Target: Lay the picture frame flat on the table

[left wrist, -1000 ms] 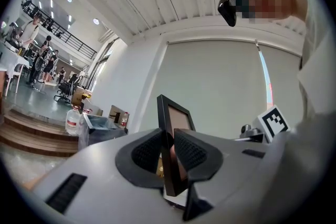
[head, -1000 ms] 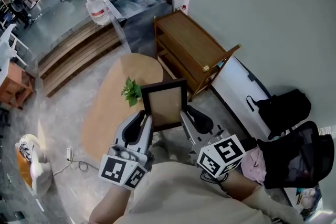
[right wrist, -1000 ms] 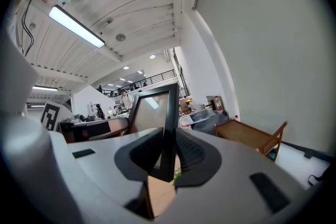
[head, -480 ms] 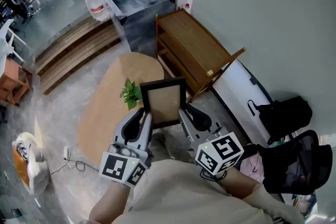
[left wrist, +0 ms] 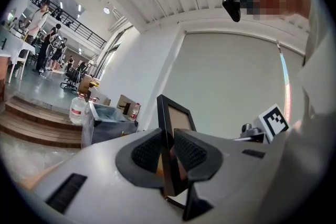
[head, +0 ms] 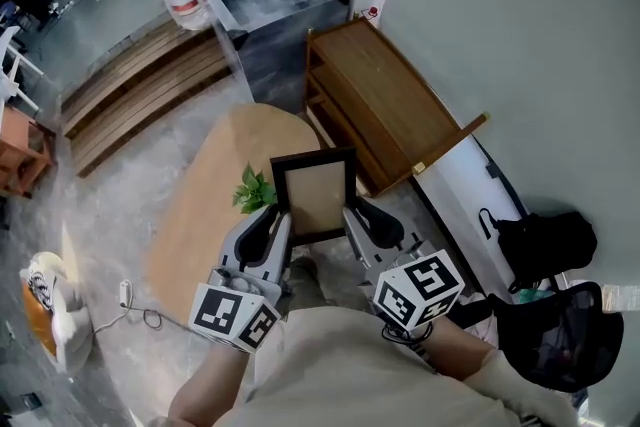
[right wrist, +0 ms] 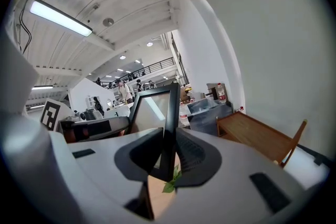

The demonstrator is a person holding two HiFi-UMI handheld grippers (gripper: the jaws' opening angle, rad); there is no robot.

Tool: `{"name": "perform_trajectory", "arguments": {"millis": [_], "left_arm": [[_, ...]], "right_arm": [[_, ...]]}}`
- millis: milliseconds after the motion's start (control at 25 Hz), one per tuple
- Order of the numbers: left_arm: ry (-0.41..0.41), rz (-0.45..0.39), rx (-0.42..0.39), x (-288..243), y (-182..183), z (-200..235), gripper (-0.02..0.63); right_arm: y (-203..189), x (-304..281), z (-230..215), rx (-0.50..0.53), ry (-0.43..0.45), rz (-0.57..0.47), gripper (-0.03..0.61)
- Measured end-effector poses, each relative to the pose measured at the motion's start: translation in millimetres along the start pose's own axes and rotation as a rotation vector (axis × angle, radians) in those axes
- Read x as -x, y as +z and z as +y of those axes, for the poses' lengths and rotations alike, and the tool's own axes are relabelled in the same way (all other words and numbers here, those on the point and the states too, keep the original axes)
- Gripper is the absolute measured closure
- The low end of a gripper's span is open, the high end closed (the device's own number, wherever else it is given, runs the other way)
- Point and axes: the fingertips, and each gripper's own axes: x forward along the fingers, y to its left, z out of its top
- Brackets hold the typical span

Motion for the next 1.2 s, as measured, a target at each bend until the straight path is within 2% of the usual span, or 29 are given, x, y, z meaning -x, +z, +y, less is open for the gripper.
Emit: {"name": "perform_trajectory", "arguments": {"millis": [200, 600, 960, 1200], "left_arm": [[0.010, 0.045, 0.052, -46.0, 10.4, 54.6, 0.543], [0.004, 0.097, 0.153, -120.9, 26.2, 171.9, 0.545], [0.050, 0.124, 0.250, -166.2, 11.2, 263.6, 0.545], [0.109, 0.159, 0.292, -192.2, -19.4, 304.7, 0.548]], "right_arm": [[11.9, -65.8, -22.3, -0.034, 0.003, 0.055, 0.522], [30.5, -200.2, -52.0, -0.033, -0.003, 0.127, 0.522], [9.6, -297.9, -72.2, -0.128, 0.007, 0.203, 0.522], [-22.8, -349.6, -98.3, -0.152, 0.032, 0.286, 0.523]]}}
